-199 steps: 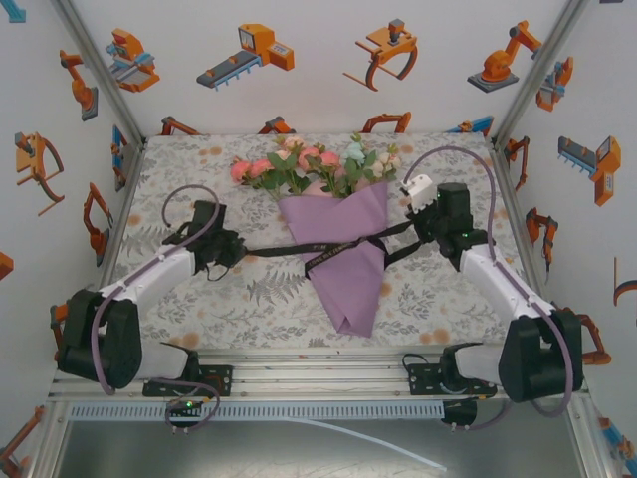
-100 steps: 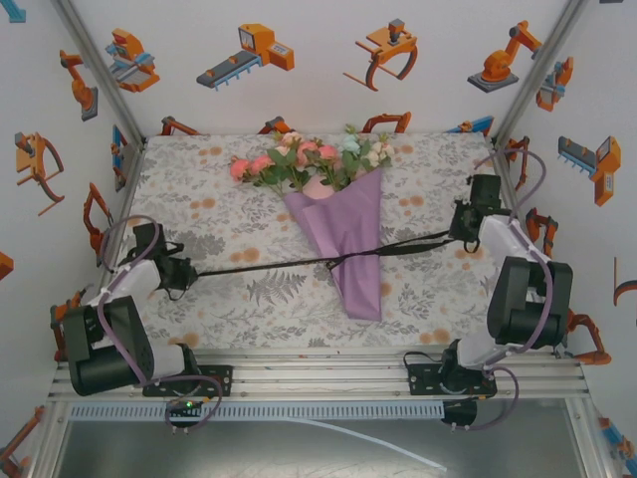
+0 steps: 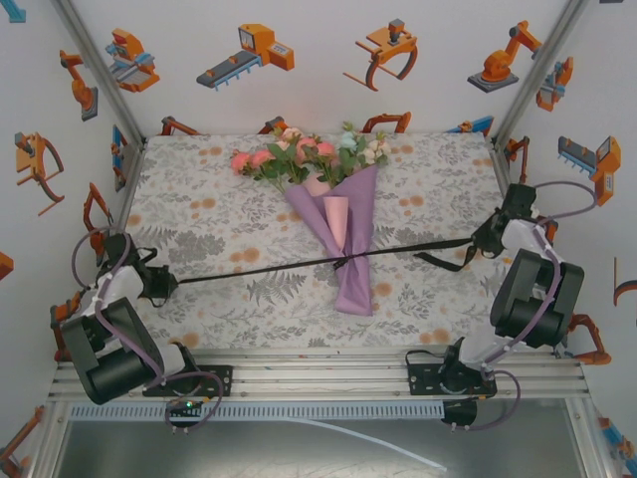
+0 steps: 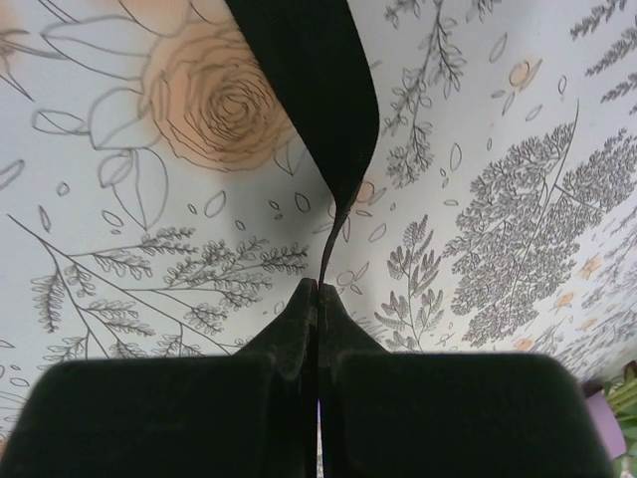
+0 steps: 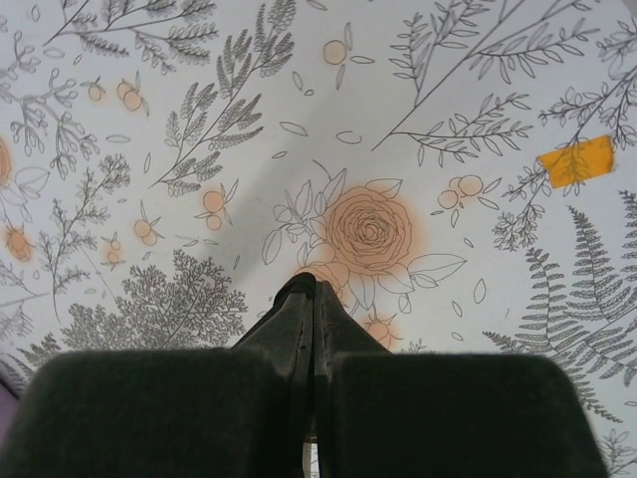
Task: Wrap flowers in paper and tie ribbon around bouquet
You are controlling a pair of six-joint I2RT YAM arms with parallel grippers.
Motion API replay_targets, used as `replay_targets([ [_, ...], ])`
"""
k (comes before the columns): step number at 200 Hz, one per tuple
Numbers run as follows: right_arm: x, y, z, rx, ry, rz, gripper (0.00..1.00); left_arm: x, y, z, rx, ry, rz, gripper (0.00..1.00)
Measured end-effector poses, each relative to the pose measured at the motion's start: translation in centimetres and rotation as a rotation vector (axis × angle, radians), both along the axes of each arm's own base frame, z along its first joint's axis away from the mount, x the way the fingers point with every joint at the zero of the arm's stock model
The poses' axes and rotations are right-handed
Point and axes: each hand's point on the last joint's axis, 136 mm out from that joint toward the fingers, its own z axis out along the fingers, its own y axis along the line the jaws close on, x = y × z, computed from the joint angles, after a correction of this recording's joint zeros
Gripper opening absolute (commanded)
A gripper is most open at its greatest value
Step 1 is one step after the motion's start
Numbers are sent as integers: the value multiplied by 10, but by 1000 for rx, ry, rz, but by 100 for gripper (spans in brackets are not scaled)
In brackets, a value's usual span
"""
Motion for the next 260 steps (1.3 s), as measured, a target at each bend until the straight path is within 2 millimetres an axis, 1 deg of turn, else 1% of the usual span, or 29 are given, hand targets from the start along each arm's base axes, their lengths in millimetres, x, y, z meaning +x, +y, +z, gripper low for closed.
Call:
replay_targets([
  [21, -11, -15, -6, 24, 8, -68, 0, -4, 4, -3, -21, 3, 7, 0],
  [47, -13, -16, -5, 19, -9, -69, 0, 4, 0, 0, -18, -27, -39, 0],
  [54, -12, -13, -2, 10, -23, -54, 0, 8, -1, 1, -5, -38, -61, 8],
  [62, -9, -9, 2, -7, -43, -27, 0, 13, -4, 4, 11, -46, -90, 21],
  [66, -8, -5, 4, -14, -53, -6, 8, 17, -7, 5, 23, -50, -116, 27],
  [67, -7, -4, 5, -16, -55, 1, 14, 17, -7, 6, 24, -52, -117, 29],
  [68, -7, -3, 5, -18, -58, 5, 14, 18, -8, 6, 25, -54, -119, 30],
  [71, -4, 2, 7, -17, -69, 25, 21, 21, -10, 8, 33, -58, -142, 35],
  [75, -2, 7, 10, -26, -77, 56, 35, 25, -13, 11, 44, -65, -164, 40],
  [76, -1, 8, 11, -26, -79, 60, 47, 26, -14, 11, 46, -66, -168, 41],
  [80, 1, 14, 13, -25, -88, 85, 55, 31, -18, 15, 60, -75, -203, 45],
  [86, 6, 24, 17, -28, -103, 128, 60, 39, -24, 22, 79, -93, -250, 50],
  [101, 10, 44, 25, -30, -122, 211, 59, 62, -41, 45, 132, -154, -369, 61],
  [115, 9, 59, 33, -28, -134, 275, 59, 83, -67, 74, 188, -230, -516, 67],
  [122, 8, 65, 39, -39, -146, 315, 59, 93, -85, 90, 216, -278, -612, 68],
  [137, 11, 92, 57, -97, -192, 467, 59, 109, -137, 124, 271, -395, -870, 70],
  [149, 13, 131, 70, -178, -245, 670, 57, 113, -184, 144, 313, -476, -1093, 73],
  [152, 12, 146, 72, -202, -264, 756, 57, 112, -197, 148, 323, -493, -1155, 73],
  [154, 12, 151, 72, -213, -269, 787, 57, 111, -204, 150, 333, -504, -1191, 73],
  [161, 6, 180, 70, -258, -293, 964, 57, 107, -230, 156, 363, -534, -1321, 73],
  [169, -4, 205, 63, -300, -304, 1140, 57, 102, -257, 160, 403, -558, -1455, 74],
  [173, -11, 218, 57, -321, -303, 1238, 57, 99, -271, 160, 428, -565, -1533, 74],
  [181, -21, 231, 45, -337, -287, 1373, 56, 93, -293, 159, 478, -566, -1663, 74],
  [191, -32, 242, 28, -337, -255, 1522, 55, 85, -311, 151, 530, -542, -1799, 76],
  [199, -40, 246, 16, -319, -224, 1627, 54, 81, -320, 142, 570, -510, -1894, 76],
  [213, -48, 252, 2, -290, -174, 1770, 54, 75, -323, 121, 612, -436, -2019, 79],
  [238, -49, 260, -12, -308, -150, 1922, 51, 67, -315, 86, 624, -305, -2163, 86],
  [247, -50, 262, -16, -310, -150, 1956, 45, 65, -314, 78, 621, -280, -2197, 87],
  [260, -50, 262, -23, -305, -139, 1989, 25, 63, -314, 66, 614, -248, -2242, 89],
])
